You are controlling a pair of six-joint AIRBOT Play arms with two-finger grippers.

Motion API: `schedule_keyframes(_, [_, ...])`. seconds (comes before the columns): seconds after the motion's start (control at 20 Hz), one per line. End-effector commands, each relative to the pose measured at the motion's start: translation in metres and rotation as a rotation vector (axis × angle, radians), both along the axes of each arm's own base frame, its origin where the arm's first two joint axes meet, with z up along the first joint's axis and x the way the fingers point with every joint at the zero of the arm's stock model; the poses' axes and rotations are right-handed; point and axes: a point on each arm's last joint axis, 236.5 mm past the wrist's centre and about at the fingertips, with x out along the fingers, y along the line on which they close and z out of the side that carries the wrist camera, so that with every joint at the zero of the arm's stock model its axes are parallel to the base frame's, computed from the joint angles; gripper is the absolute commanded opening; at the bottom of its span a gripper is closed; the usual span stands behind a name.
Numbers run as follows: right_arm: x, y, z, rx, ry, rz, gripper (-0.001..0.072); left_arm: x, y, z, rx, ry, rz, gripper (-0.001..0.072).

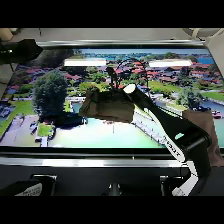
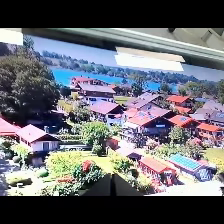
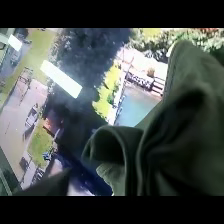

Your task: Fold the shirts.

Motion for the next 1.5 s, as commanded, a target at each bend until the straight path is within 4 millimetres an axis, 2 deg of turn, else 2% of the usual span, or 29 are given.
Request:
schedule_keyframes(0.0, [-0.001,-0.003,-0.005,0.014,-0.019,0.054,0.0646,-0.017,0.002,0.013,0.051,-0.026,-0.027,0.0022])
schedule_keyframes(0.1, [-0.001,-0.045,0.018,-0.020,-0.033,0.108,0.0646,-0.017,0.002,0.004,0.059,-0.008,-0.034,0.0023])
schedule_keyframes(0.15, [0.000,-0.074,0.026,-0.061,-0.033,0.117,0.0646,-0.017,0.002,0.000,0.067,-0.002,-0.039,0.0022])
schedule_keyframes(0.2, [0.001,-0.111,0.030,-0.136,-0.030,0.118,0.0646,-0.017,0.002,-0.004,0.071,0.005,-0.042,0.0023])
schedule_keyframes(0.25, [0.001,-0.153,0.026,-0.241,-0.022,0.113,0.0646,-0.017,0.002,-0.007,0.071,0.012,-0.043,0.0022])
schedule_keyframes(0.35, [-0.010,-0.254,-0.002,-0.523,0.104,0.062,0.0646,-0.017,0.002,-0.013,0.078,0.019,-0.047,0.0023])
schedule_keyframes(0.4, [-0.022,-0.296,-0.019,-0.633,0.202,0.036,0.0646,-0.017,0.002,-0.015,0.078,0.024,-0.047,0.0023])
schedule_keyframes(0.45, [-0.032,-0.312,-0.031,-0.654,0.272,0.024,0.0645,-0.017,0.002,-0.017,0.078,0.029,-0.048,0.0023])
schedule_keyframes(0.5, [-0.040,-0.309,-0.043,-0.611,0.321,0.022,0.0645,-0.017,0.002,-0.019,0.078,0.032,-0.048,0.0023])
schedule_keyframes(0.6, [-0.046,-0.276,-0.064,-0.470,0.371,0.026,0.0645,-0.018,0.001,-0.024,0.078,0.044,-0.050,0.0023])
schedule_keyframes(0.7, [-0.041,-0.243,-0.081,-0.351,0.399,0.023,0.0645,-0.018,-0.003,-0.026,0.079,0.047,-0.058,0.0023])
schedule_keyframes(0.85, [-0.034,-0.198,-0.090,-0.224,0.413,0.024,0.0644,-0.019,-0.007,-0.025,0.083,0.043,-0.071,0.0023])
schedule_keyframes(0.9, [-0.028,-0.189,-0.092,-0.211,0.397,0.007,0.0642,-0.020,-0.009,-0.025,0.083,0.043,-0.076,0.0023])
schedule_keyframes(0.95, [-0.024,-0.184,-0.094,-0.214,0.381,-0.007,0.0607,-0.020,-0.009,-0.025,0.083,0.043,-0.076,0.0023])
schedule_keyframes(1.0, [-0.020,-0.183,-0.095,-0.216,0.371,-0.021,0.0456,-0.020,-0.010,-0.025,0.083,0.043,-0.077,0.0023])
schedule_keyframes(1.05, [-0.017,-0.182,-0.091,-0.205,0.365,-0.027,0.0169,-0.020,-0.010,-0.025,0.083,0.043,-0.077,0.0023])
schedule_keyframes(1.1, [-0.013,-0.180,-0.082,-0.179,0.344,-0.019,0.0027,-0.020,-0.009,-0.025,0.083,0.043,-0.077,0.0023])
schedule_keyframes(1.2, [0.002,-0.183,-0.039,-0.131,0.186,0.054,0.0020,-0.020,-0.010,-0.025,0.093,0.039,-0.084,0.0023])
schedule_keyframes(1.25, [0.014,-0.194,-0.011,-0.126,0.126,0.040,0.0019,-0.020,-0.010,-0.025,0.094,0.038,-0.085,0.0023])
schedule_keyframes(1.35, [0.035,-0.228,0.048,-0.110,0.019,-0.030,0.0018,-0.020,-0.010,-0.025,0.094,0.038,-0.085,0.0023])
schedule_keyframes(1.45, [0.047,-0.281,0.104,-0.091,-0.033,-0.136,0.0018,-0.019,-0.009,-0.027,0.094,0.042,-0.084,0.0023])
